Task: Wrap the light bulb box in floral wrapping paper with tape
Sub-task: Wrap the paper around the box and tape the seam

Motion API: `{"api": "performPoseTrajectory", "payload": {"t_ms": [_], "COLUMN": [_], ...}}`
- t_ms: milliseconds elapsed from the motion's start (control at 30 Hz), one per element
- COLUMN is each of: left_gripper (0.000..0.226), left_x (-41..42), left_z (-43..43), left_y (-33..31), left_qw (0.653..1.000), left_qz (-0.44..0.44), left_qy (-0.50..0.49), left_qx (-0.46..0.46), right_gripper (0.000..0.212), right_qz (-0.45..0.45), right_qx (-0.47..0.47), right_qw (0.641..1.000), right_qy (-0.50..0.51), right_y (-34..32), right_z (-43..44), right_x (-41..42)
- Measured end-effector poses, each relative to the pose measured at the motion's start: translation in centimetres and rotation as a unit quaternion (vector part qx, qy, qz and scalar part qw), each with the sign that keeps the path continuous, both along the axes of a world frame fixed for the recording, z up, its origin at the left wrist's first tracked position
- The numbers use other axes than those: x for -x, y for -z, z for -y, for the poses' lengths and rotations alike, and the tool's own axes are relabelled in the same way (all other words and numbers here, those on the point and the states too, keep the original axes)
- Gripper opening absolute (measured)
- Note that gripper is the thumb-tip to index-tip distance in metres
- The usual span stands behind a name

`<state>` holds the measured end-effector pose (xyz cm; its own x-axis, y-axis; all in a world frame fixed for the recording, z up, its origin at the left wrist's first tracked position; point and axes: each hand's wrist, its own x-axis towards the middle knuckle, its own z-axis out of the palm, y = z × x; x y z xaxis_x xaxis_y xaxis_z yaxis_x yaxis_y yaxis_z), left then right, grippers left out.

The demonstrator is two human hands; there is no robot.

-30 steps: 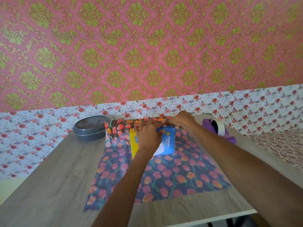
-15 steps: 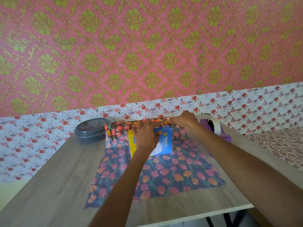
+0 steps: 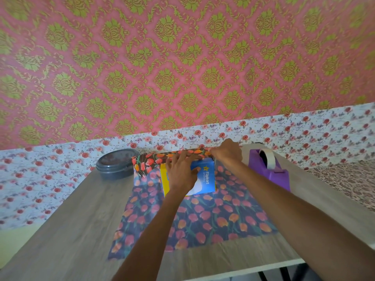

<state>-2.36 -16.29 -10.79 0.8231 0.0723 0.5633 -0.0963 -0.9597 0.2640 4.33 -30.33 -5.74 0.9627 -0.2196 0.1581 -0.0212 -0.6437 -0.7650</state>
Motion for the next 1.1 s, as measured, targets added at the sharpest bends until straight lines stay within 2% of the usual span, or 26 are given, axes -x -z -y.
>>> {"api": "performPoseTrajectory", "payload": {"t_ms": [133, 300, 400, 467, 533, 633, 733, 833, 900, 967, 1100], "left_gripper": [0.036, 0.042, 0.058, 0.061, 0.057, 0.048, 0.034, 0.038, 0.036, 0.029, 0.033], "left_x": [0.0, 0.7, 0.9, 0.8, 0.7, -0.4, -1.6, -2.6, -3.2, -3.9, -4.2], "left_z": [-0.2, 0.3, 1.1, 2.7, 4.8, 9.0, 13.1, 16.6, 18.3, 19.3, 19.7], "left_y": [0.2, 0.2, 0.9, 1.3, 1.8, 2.5, 2.8, 3.2, 3.8, 4.4, 4.7], "left_qw": [0.999, 0.997, 0.995, 0.988, 0.986, 0.964, 0.941, 0.927, 0.919, 0.920, 0.917], "left_qz": [0.009, 0.040, 0.084, 0.118, 0.098, 0.005, -0.057, -0.115, -0.125, -0.121, -0.102], "left_qy": [0.024, 0.029, 0.038, 0.082, 0.134, 0.221, 0.242, 0.242, 0.234, 0.220, 0.199], "left_qx": [0.034, 0.057, -0.021, -0.057, -0.015, 0.146, 0.228, 0.264, 0.291, 0.302, 0.331], "right_gripper": [0.037, 0.029, 0.024, 0.025, 0.025, 0.011, 0.015, 0.020, 0.021, 0.024, 0.025], "right_qz": [-0.041, 0.011, 0.020, 0.020, 0.035, 0.070, 0.067, 0.017, -0.068, -0.156, -0.248], "right_qx": [0.004, 0.038, 0.010, -0.010, -0.009, 0.050, 0.095, 0.079, -0.009, -0.107, -0.194], "right_qw": [0.998, 0.999, 1.000, 0.999, 0.998, 0.996, 0.991, 0.994, 0.997, 0.982, 0.949], "right_qy": [-0.041, -0.009, -0.022, -0.044, -0.041, 0.020, 0.065, 0.080, 0.024, -0.016, -0.013], "right_y": [0.6, 0.2, 0.5, 1.4, 2.5, 3.6, 3.6, 3.4, 3.5, 3.6, 3.4], "right_z": [0.1, 1.1, 3.7, 6.3, 8.7, 12.9, 16.8, 19.5, 20.2, 20.5, 20.4], "right_x": [0.3, 0.8, 1.1, 1.5, 2.1, 2.7, 3.0, 2.3, 1.6, 1.0, 0.1]}}
